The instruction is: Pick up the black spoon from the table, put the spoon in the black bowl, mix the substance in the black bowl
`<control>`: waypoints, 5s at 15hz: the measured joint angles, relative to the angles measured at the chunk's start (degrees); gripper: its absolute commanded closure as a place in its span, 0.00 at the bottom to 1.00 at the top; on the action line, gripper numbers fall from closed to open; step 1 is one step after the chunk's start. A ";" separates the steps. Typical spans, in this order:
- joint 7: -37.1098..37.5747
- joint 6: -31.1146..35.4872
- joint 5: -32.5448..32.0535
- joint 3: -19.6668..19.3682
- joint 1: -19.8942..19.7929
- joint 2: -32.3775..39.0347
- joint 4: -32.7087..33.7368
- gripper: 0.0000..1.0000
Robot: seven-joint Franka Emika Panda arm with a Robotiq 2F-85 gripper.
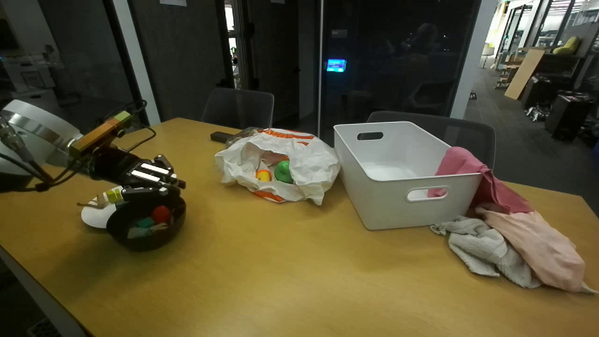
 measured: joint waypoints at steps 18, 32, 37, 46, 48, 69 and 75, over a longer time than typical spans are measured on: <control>-8.58 3.15 19.62 0.54 -0.35 0.07 2.79 0.88; -7.13 -3.61 9.51 -0.08 -0.11 -0.22 1.76 0.88; -10.94 -2.88 16.20 0.51 -0.13 -0.24 1.97 0.88; -8.99 12.03 14.89 0.40 -0.24 -1.67 1.27 0.88; -7.72 12.35 10.95 0.37 -0.22 -1.93 0.38 0.88; -5.10 9.63 9.41 0.38 -0.14 -5.23 -2.12 0.13; -2.02 10.34 15.77 -0.39 -0.41 -9.37 1.42 0.00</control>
